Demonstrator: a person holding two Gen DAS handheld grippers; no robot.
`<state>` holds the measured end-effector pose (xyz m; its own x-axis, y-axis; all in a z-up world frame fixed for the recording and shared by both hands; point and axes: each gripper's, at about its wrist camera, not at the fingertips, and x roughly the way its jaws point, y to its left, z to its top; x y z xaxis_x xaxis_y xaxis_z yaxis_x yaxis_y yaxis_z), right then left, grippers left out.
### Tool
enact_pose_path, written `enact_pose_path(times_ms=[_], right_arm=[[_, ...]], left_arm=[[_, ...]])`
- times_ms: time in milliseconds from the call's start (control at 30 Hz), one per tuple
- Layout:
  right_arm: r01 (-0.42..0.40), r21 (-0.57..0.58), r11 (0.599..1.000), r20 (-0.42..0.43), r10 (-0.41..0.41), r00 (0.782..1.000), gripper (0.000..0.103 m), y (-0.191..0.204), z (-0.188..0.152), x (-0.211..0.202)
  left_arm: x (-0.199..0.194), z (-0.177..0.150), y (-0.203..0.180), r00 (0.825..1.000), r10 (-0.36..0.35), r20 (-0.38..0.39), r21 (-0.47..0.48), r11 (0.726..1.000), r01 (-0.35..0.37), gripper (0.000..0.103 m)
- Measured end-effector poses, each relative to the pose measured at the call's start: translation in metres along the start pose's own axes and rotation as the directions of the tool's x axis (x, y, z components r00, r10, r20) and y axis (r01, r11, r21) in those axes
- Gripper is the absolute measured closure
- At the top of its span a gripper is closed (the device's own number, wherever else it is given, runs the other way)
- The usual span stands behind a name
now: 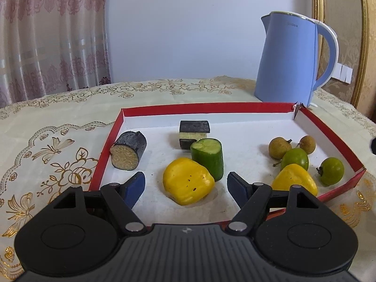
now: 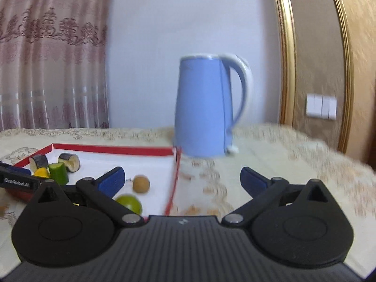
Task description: Organize fruits
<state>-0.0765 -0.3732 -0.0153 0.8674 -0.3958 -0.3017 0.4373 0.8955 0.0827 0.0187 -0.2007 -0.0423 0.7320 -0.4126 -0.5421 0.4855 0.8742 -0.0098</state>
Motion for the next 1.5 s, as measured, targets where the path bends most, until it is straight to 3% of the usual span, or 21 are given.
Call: enact_pose_path(times_ms=[133, 267, 467, 600, 933, 1100, 1200, 1500], right_arm=[[-0.049, 0.023, 0.999, -0.092, 0.051, 0.994, 0.0, -0.001, -0.004, -0.004], [-0.102, 0.027, 0.994, -0.102, 0.104, 0.989, 0.0, -0.002, -0.008, -0.01], [-0.105, 0.141, 0.984, -0.19, 0.131, 0.973, 0.0, -0.019, -0.011, 0.007], [-0.113, 0.188, 0.976, -0.205, 0.151, 0.967, 0.0, -0.026, -0.015, 0.011], [-0.129, 0.222, 0.966, -0.213, 0.177, 0.961, 0.0, -0.03, -0.017, 0.013], [-0.133, 0.225, 0.965, -0.215, 0.183, 0.959, 0.0, -0.03, -0.017, 0.014], [-0.132, 0.225, 0.965, -0.216, 0.182, 0.959, 0.0, -0.03, -0.017, 0.014], [-0.118, 0.221, 0.968, -0.233, 0.17, 0.958, 0.0, -0.029, -0.018, 0.016]], left_arm=[[-0.003, 0.001, -0.001, 0.999, 0.047, 0.006, 0.009, 0.999, -0.047, 0.02], [-0.017, 0.0, -0.001, 0.997, 0.07, 0.017, 0.017, 0.997, -0.07, 0.018], [-0.042, -0.007, -0.006, 0.994, 0.109, 0.018, 0.026, 0.994, -0.11, 0.01], [-0.06, -0.01, -0.006, 0.992, 0.127, 0.001, 0.011, 0.992, -0.127, 0.002], [-0.087, -0.023, -0.004, 0.973, 0.212, -0.092, 0.025, 0.977, -0.21, 0.002], [-0.097, -0.041, 0.002, 0.972, 0.195, -0.128, 0.014, 0.981, -0.195, 0.002], [-0.092, -0.054, 0.005, 0.962, 0.205, -0.179, 0.01, 0.978, -0.206, 0.002], [-0.094, -0.063, 0.019, 0.974, 0.155, -0.166, -0.085, 0.982, -0.171, 0.0]])
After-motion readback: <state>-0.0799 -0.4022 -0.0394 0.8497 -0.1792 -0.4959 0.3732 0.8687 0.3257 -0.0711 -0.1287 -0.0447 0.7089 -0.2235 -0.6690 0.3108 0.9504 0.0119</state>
